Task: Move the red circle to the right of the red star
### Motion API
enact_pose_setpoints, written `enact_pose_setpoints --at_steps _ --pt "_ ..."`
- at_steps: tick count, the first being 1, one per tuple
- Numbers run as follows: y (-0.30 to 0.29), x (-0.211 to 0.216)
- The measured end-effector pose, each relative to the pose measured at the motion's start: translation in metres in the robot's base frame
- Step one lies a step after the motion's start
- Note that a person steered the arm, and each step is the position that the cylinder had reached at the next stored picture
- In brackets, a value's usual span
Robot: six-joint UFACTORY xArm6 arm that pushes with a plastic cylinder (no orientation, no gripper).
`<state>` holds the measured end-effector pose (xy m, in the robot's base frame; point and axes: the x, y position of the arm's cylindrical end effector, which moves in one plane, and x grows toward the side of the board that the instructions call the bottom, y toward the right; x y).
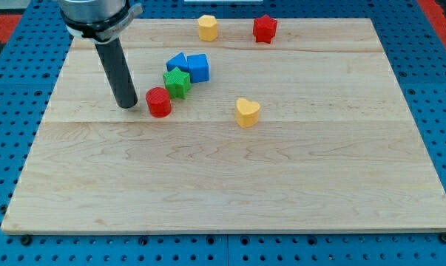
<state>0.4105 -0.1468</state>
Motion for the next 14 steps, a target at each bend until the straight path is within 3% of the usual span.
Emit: enact_pose_setpoints --at_steps 2,4,6,8,9,11,14 --pt "0.122 -0.005" --pt "0.151 0.021" --pt "0.219 -0.021" --pt "0.146 -0.030" --pt "0.173 -0.058" --pt "0.296 -0.100" --pt "0.275 -0.051"
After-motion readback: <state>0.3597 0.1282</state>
